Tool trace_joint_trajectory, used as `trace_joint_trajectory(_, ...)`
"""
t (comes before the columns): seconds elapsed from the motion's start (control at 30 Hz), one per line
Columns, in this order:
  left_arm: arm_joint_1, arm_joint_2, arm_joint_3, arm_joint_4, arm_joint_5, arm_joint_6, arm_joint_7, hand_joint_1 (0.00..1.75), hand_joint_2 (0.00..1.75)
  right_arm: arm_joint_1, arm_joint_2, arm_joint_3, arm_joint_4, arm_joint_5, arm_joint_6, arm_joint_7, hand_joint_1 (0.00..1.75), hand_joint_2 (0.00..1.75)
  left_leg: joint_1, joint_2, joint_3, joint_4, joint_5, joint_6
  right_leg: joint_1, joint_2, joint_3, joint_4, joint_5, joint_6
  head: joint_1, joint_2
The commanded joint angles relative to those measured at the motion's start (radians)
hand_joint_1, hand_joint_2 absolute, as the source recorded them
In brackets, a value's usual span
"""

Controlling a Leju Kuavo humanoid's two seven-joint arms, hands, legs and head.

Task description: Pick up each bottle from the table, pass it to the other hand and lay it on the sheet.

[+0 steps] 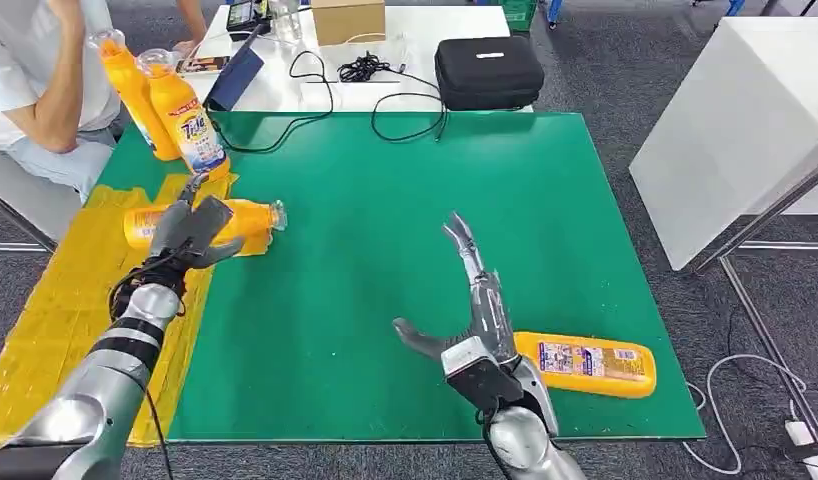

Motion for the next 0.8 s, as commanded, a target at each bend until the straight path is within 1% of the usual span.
trace_joint_trajectory(0.03, 0.042, -0.035, 0.053, -0.199, 0.048, -0.032, 0.004, 0.0, 1.75, -0.008, -0.027, -0.016, 0.044, 0.006, -0.013, 0.006, 0.0, 1.75, 0.001, 0.0, 0.005, 0.0, -0.002, -0.001, 0.002, -0.001, 0.005, 0.0, -0.002, -0.001, 0.0, 0.0)
trace_joint_trajectory(0.1, 0.055, -0.027, 0.042, -0.225, 0.097, -0.06, -0.018, 0.0, 1.75, -0.005, -0.03, -0.019, 0.039, 0.019, -0.02, 0.012, 0.0, 1.75, 0.001, 0.0, 0.002, -0.001, 0.0, -0.001, 0.001, -0.001, 0.002, -0.001, 0.0, -0.001, 0.0, 0.0)
trace_joint_trajectory(0.13, 0.074, -0.013, 0.02, -0.276, 0.11, -0.063, -0.019, 0.0, 1.75, 0.004, -0.035, -0.031, 0.032, 0.021, -0.025, 0.015, 0.0, 1.75, 0.001, 0.0, 0.005, 0.0, -0.002, -0.001, 0.002, -0.001, 0.005, -0.001, -0.002, -0.001, 0.0, 0.0)
trace_joint_trajectory(0.17, 0.085, -0.009, 0.013, -0.306, 0.117, -0.063, -0.014, 0.0, 1.75, 0.008, -0.038, -0.037, 0.029, 0.025, -0.027, 0.018, 0.0, 1.75, 0.001, 0.0, 0.002, 0.0, -0.001, -0.001, 0.001, -0.001, 0.002, -0.001, 0.0, -0.001, 0.0, 0.0)
trace_joint_trajectory(0.2, 0.108, -0.009, 0.014, -0.362, 0.171, -0.1, -0.004, 0.0, 1.75, 0.015, -0.045, -0.046, 0.023, 0.035, -0.029, 0.023, 0.0, 1.75, 0.001, 0.0, 0.004, 0.0, -0.002, -0.001, 0.001, -0.001, 0.004, -0.001, -0.001, -0.001, 0.0, 0.0)
trace_joint_trajectory(0.23, 0.133, -0.006, 0.011, -0.412, 0.215, -0.125, -0.001, 0.0, 1.75, 0.017, -0.06, -0.052, 0.024, 0.078, -0.037, 0.044, 0.0, 1.75, 0.001, 0.0, 0.003, 0.0, -0.001, -0.001, 0.001, -0.001, 0.003, -0.001, -0.001, -0.001, 0.0, 0.0)
trace_joint_trajectory(0.27, 0.159, -0.002, 0.004, -0.455, 0.233, -0.129, 0.001, 0.0, 1.75, 0.017, -0.081, -0.05, 0.028, 0.153, -0.039, 0.091, 0.0, 1.75, 0.002, 0.001, 0.006, 0.0, -0.003, -0.001, 0.002, -0.001, 0.006, -0.001, -0.002, -0.001, 0.0, 0.0)
trace_joint_trajectory(0.33, 0.205, -0.009, 0.007, -0.516, 0.29, -0.164, 0.002, 0.0, 1.75, 0.002, -0.153, -0.029, 0.055, 0.304, 0.021, 0.209, 0.0, 1.75, 0.001, 0.001, 0.003, -0.001, -0.001, 0.0, 0.001, 0.0, 0.003, -0.001, -0.001, 0.0, 0.0, 0.0)
trace_joint_trajectory(0.37, 0.229, -0.015, 0.012, -0.54, 0.321, -0.181, -0.001, 0.0, 1.75, -0.003, -0.198, -0.025, 0.076, 0.364, 0.051, 0.244, 0.0, 1.75, 0.001, 0.001, 0.006, -0.001, -0.003, 0.0, 0.001, 0.0, 0.007, -0.002, -0.002, 0.0, 0.0, 0.0)
trace_joint_trajectory(0.4, 0.244, -0.019, 0.012, -0.555, 0.328, -0.183, -0.002, 0.0, 1.75, -0.01, -0.232, -0.017, 0.102, 0.432, 0.072, 0.274, 0.0, 1.75, 0.001, 0.001, 0.006, -0.002, -0.002, 0.0, 0.001, 0.0, 0.006, -0.003, -0.001, 0.0, 0.0, 0.0)
trace_joint_trajectory(0.43, 0.264, -0.029, 0.013, -0.566, 0.335, -0.184, -0.001, 0.0, 1.75, -0.01, -0.289, -0.006, 0.128, 0.513, 0.125, 0.333, 0.0, 1.75, 0.0, 0.0, 0.004, -0.002, -0.001, 0.0, 0.0, 0.0, 0.005, -0.003, -0.001, 0.0, 0.0, 0.0)
trace_joint_trajectory(0.47, 0.277, -0.035, 0.019, -0.569, 0.357, -0.193, -0.006, 0.0, 1.75, -0.014, -0.339, 0.001, 0.15, 0.542, 0.165, 0.343, 0.0, 1.75, 0.001, 0.0, 0.006, -0.002, -0.002, 0.0, 0.001, -0.001, 0.007, -0.003, -0.002, 0.0, 0.0, 0.0)
trace_joint_trajectory(0.5, 0.287, -0.038, 0.022, -0.566, 0.374, -0.201, -0.009, 0.0, 1.75, -0.019, -0.382, -0.002, 0.178, 0.553, 0.195, 0.352, 0.0, 1.75, 0.0, -0.001, 0.003, -0.002, -0.001, 0.0, 0.0, -0.002, 0.005, -0.003, -0.001, 0.0, 0.0, 0.0)
trace_joint_trajectory(0.53, 0.296, -0.042, 0.026, -0.558, 0.384, -0.2, -0.012, 0.0, 1.75, -0.033, -0.44, 0.004, 0.215, 0.585, 0.243, 0.364, 0.0, 1.75, 0.0, -0.002, 0.007, -0.002, -0.002, 0.001, 0.001, -0.003, 0.009, -0.004, -0.002, 0.0, 0.0, 0.0)
trace_joint_trajectory(0.57, 0.296, -0.045, 0.03, -0.544, 0.399, -0.203, -0.018, 0.0, 1.75, -0.054, -0.492, 0.016, 0.244, 0.584, 0.288, 0.354, 0.0, 1.75, 0.0, -0.002, 0.004, -0.002, -0.001, 0.001, 0.0, -0.002, 0.006, -0.004, -0.001, 0.0, 0.0, 0.0)
trace_joint_trajectory(0.6, 0.294, -0.045, 0.028, -0.53, 0.406, -0.205, -0.025, 0.0, 1.75, -0.065, -0.518, 0.009, 0.264, 0.565, 0.296, 0.335, 0.0, 1.75, 0.0, -0.002, 0.007, -0.002, -0.002, 0.001, 0.0, -0.003, 0.009, -0.005, -0.002, 0.0, 0.0, 0.0)
trace_joint_trajectory(0.63, 0.288, -0.048, 0.022, -0.506, 0.413, -0.204, -0.032, 0.0, 1.75, -0.097, -0.574, 0.019, 0.299, 0.543, 0.344, 0.334, 0.0, 1.75, -0.001, -0.002, 0.004, -0.001, -0.001, 0.001, -0.001, -0.002, 0.006, -0.004, -0.001, 0.0, 0.0, 0.0)
trace_joint_trajectory(0.67, 0.286, -0.051, 0.021, -0.499, 0.414, -0.201, -0.036, 0.0, 1.75, -0.105, -0.591, 0.01, 0.309, 0.528, 0.351, 0.318, 0.0, 1.75, -0.002, -0.003, 0.002, -0.001, -0.001, 0.001, -0.002, -0.003, 0.004, -0.003, -0.001, 0.0, 0.0, 0.0)
trace_joint_trajectory(0.7, 0.283, -0.052, 0.017, -0.489, 0.415, -0.2, -0.038, 0.0, 1.75, -0.114, -0.6, 0.008, 0.319, 0.523, 0.356, 0.312, 0.0, 1.75, -0.002, -0.002, 0.004, 0.0, -0.002, 0.001, -0.001, -0.003, 0.006, -0.004, -0.001, 0.0, 0.0, 0.0)
trace_joint_trajectory(0.73, 0.279, -0.055, 0.011, -0.478, 0.427, -0.201, -0.045, 0.0, 1.75, -0.129, -0.617, 0.003, 0.337, 0.506, 0.375, 0.315, 0.0, 1.75, -0.003, -0.003, 0.001, 0.0, -0.001, 0.001, -0.003, -0.003, 0.004, -0.003, -0.001, 0.0, 0.0, 0.0)
trace_joint_trajectory(0.77, 0.277, -0.056, 0.003, -0.472, 0.431, -0.202, -0.047, 0.0, 1.75, -0.14, -0.628, -0.003, 0.35, 0.493, 0.386, 0.318, 0.0, 1.75, -0.003, -0.003, 0.004, 0.001, -0.003, 0.001, -0.002, -0.003, 0.006, -0.003, -0.002, 0.0, 0.0, 0.0)
trace_joint_trajectory(0.8, 0.276, -0.057, -0.005, -0.469, 0.433, -0.199, -0.049, 0.0, 1.75, -0.147, -0.635, -0.013, 0.364, 0.477, 0.394, 0.317, 0.0, 1.75, -0.003, -0.003, 0.002, 0.0, -0.002, 0.001, -0.003, -0.002, 0.004, -0.003, 0.0, 0.0, 0.0, 0.0)
